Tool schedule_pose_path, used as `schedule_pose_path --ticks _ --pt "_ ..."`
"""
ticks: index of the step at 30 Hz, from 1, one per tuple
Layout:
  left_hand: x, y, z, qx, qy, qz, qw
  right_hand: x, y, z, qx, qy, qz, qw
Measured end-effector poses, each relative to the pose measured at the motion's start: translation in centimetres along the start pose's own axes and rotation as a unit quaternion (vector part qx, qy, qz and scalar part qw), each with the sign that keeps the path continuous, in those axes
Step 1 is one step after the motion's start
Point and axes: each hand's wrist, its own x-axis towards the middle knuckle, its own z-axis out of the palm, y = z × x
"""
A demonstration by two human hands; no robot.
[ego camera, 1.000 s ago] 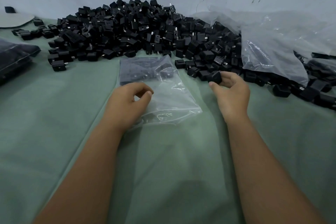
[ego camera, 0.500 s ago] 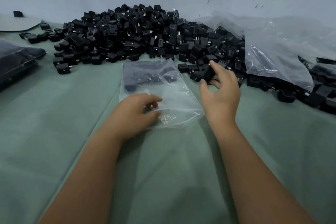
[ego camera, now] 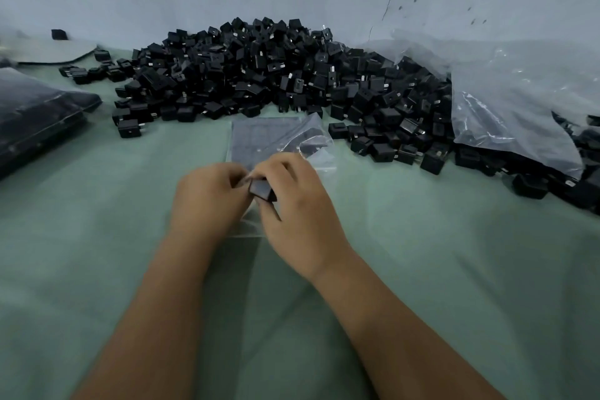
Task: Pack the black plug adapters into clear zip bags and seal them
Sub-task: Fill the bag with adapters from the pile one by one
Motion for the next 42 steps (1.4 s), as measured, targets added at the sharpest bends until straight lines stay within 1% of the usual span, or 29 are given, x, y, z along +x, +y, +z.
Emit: schedule_pose_path --ticks 2,6,9,10,12,14,16,17,18,19,20,22,24,25,27,29,32,35,38,40,42 --pt "0.1 0.1 0.1 -0.016 0.040 -0.015 0.999 0.1 0.1 -0.1 -0.047 -0.036 0.027 0.998" --pt "0.0 1.1 0.4 -0.061 0.084 0.010 0.995 0.1 0.1 0.2 -0.185 -0.057 0.031 0.981" --pt "0.0 1.1 0.3 -0.072 0.103 0.006 0.992 0.1 0.5 0.2 -0.199 -0.077 0.024 0.977" --pt "-0.1 1.3 0.1 -0.095 0.099 0.011 0.991 0.2 0.7 0.1 -0.200 -0.078 0.031 0.976" --pt "-0.5 1.6 -0.1 -0.147 0.058 0.041 0.987 0.3 0.9 0.1 -0.209 -0.067 0.043 0.975" --pt "-0.8 1.9 -0.2 -0.185 -0.014 0.090 0.979 0.4 1.1 0.2 -0.213 -0.073 0.059 0.973" --pt "-1.0 2.0 -0.6 -0.246 -0.075 0.107 0.960 0.4 1.3 0.1 -0.187 -0.098 0.086 0.974" --pt "-0.9 1.9 -0.8 -0.288 -0.086 0.103 0.948 0.5 1.4 -0.1 -0.164 -0.110 0.105 0.975" --pt "-0.7 1.6 -0.9 -0.318 -0.076 0.093 0.941 0.4 1.5 -0.3 -0.145 -0.119 0.119 0.975" --pt "-0.5 1.3 -0.9 -0.333 -0.050 0.073 0.939 0.4 1.6 -0.4 -0.136 -0.125 0.130 0.974" --pt "-0.3 1.0 -0.9 -0.345 -0.013 0.043 0.938 0.3 1.7 -0.5 -0.131 -0.129 0.144 0.972" --pt "0.3 0.5 -0.7 -0.364 0.072 -0.043 0.928 0.2 1.8 -0.8 -0.116 -0.134 0.183 0.967" --pt "0.6 0.0 -0.4 -0.338 0.134 -0.116 0.924 0.3 1.9 -0.9 -0.093 -0.142 0.217 0.961" --pt "0.7 -0.4 -0.2 -0.311 0.146 -0.144 0.928 0.4 2.0 -1.0 -0.079 -0.149 0.229 0.959" --pt "0.8 -1.4 0.0 -0.247 0.139 -0.186 0.941 0.4 1.9 -1.2 -0.052 -0.158 0.244 0.955" --pt "0.8 -1.8 0.3 -0.194 0.123 -0.210 0.950 0.4 1.9 -1.3 -0.036 -0.146 0.255 0.955" --pt "0.6 -1.4 0.4 -0.155 0.094 -0.204 0.962 0.4 2.0 -1.3 -0.020 -0.129 0.267 0.955" --pt "0.4 -1.1 0.4 -0.134 0.071 -0.188 0.970 0.4 2.2 -1.4 -0.016 -0.141 0.248 0.958" --pt "0.4 -1.1 0.4 -0.132 0.064 -0.188 0.971 0.4 2.6 -1.4 -0.070 -0.176 0.223 0.956" --pt "0.5 -1.1 0.3 -0.134 0.054 -0.191 0.971 0.3 2.9 -1.2 -0.114 -0.196 0.225 0.948" --pt "0.6 -1.1 0.2 -0.128 0.047 -0.198 0.971 0.3 2.9 -1.0 -0.122 -0.204 0.226 0.945"
